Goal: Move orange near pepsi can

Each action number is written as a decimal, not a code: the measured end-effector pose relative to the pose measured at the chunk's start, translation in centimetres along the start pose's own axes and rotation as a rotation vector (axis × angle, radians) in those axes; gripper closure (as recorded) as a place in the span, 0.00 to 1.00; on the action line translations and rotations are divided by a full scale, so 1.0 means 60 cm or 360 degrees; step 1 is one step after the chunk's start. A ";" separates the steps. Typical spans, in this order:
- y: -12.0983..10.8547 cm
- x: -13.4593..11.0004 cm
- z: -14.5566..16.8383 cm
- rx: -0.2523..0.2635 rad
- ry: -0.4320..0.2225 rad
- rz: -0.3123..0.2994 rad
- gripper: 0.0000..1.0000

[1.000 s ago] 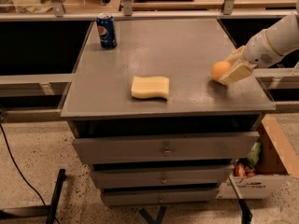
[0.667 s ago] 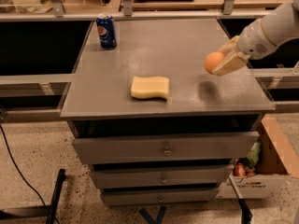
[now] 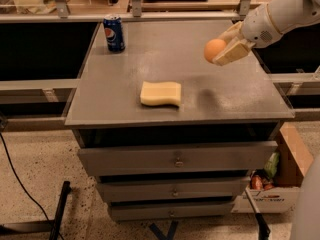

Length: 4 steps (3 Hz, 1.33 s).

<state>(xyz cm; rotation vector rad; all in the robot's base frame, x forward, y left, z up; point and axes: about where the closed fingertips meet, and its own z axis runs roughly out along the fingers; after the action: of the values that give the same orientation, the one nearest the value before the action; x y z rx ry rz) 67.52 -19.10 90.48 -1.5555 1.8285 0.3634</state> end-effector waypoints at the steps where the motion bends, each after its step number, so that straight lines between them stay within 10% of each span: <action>1: -0.010 -0.039 0.037 -0.0032 -0.0108 -0.0070 1.00; 4: -0.002 -0.121 0.151 -0.0218 -0.0305 -0.0232 1.00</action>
Offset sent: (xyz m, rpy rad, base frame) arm 0.0357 0.0893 -0.0104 0.1307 -0.0289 0.2355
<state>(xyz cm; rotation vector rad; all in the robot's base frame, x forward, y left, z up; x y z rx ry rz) 70.82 -8.09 88.79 -1.6739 1.5615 0.5589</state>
